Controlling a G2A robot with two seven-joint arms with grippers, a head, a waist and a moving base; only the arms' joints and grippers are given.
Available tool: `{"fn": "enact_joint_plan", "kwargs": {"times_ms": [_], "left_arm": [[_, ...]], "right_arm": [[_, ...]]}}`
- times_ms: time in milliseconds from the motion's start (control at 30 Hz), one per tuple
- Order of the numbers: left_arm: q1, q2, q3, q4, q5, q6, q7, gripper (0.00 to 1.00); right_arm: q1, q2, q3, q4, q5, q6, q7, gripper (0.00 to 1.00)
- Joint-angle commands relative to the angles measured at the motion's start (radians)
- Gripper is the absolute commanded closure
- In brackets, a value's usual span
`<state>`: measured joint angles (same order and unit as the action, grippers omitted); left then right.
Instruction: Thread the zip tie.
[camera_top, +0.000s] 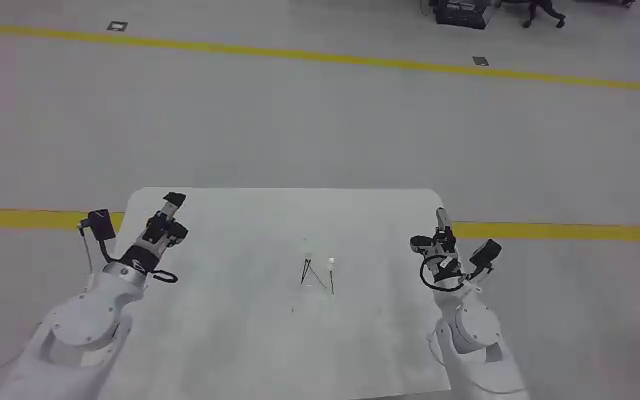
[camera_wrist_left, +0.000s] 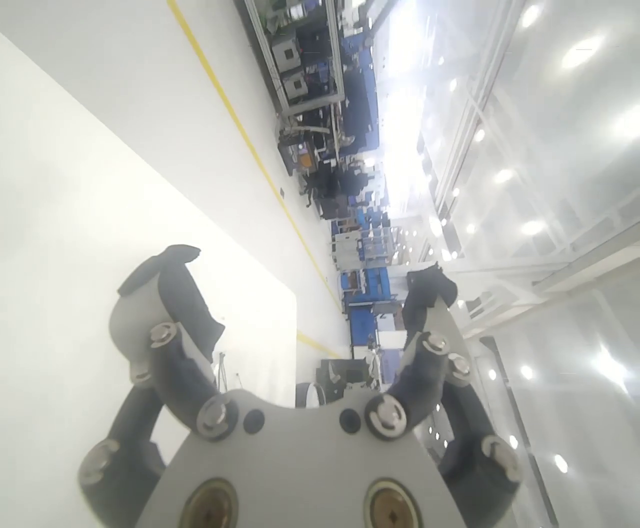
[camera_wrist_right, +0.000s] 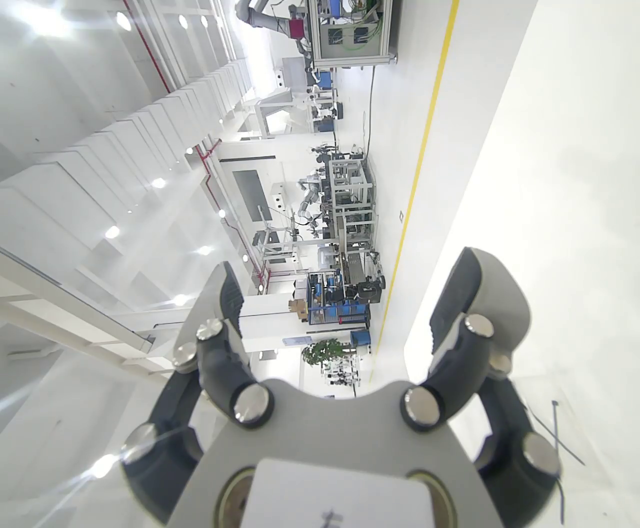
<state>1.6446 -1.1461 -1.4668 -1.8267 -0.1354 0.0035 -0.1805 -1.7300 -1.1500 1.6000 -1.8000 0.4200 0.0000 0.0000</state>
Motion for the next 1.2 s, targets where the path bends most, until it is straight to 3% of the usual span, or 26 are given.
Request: {"fn": "enact_joint_plan", "kwargs": {"times_ms": [0, 233, 267, 433, 567, 667, 1000, 1100, 1167], "left_arm": [[0.001, 0.0, -0.001, 0.0, -0.002, 0.0, 0.002, 0.0], [0.001, 0.0, -0.001, 0.0, -0.002, 0.0, 0.002, 0.0], [-0.007, 0.001, 0.014, -0.009, 0.023, -0.004, -0.026, 0.0], [-0.078, 0.007, 0.094, 0.002, 0.15, 0.034, -0.185, 0.0], [-0.137, 0.006, 0.181, 0.013, 0.284, 0.061, -0.246, 0.0], [-0.185, 0.005, 0.262, 0.017, 0.435, 0.076, -0.284, 0.0], [-0.189, 0.005, 0.268, 0.018, 0.452, 0.078, -0.28, 0.0], [-0.209, 0.006, 0.31, 0.003, 0.549, 0.063, -0.304, 0.0], [-0.235, 0.003, 0.354, 0.002, 0.62, 0.088, -0.324, 0.0]], "right_arm": [[0.0, 0.0, 0.0, 0.0, 0.0, 0.0, 0.0, 0.0], [0.0, 0.0, 0.0, 0.0, 0.0, 0.0, 0.0, 0.0], [0.0, 0.0, 0.0, 0.0, 0.0, 0.0, 0.0, 0.0], [0.0, 0.0, 0.0, 0.0, 0.0, 0.0, 0.0, 0.0], [0.0, 0.0, 0.0, 0.0, 0.0, 0.0, 0.0, 0.0], [0.0, 0.0, 0.0, 0.0, 0.0, 0.0, 0.0, 0.0], [0.0, 0.0, 0.0, 0.0, 0.0, 0.0, 0.0, 0.0], [0.0, 0.0, 0.0, 0.0, 0.0, 0.0, 0.0, 0.0], [0.0, 0.0, 0.0, 0.0, 0.0, 0.0, 0.0, 0.0]]}}
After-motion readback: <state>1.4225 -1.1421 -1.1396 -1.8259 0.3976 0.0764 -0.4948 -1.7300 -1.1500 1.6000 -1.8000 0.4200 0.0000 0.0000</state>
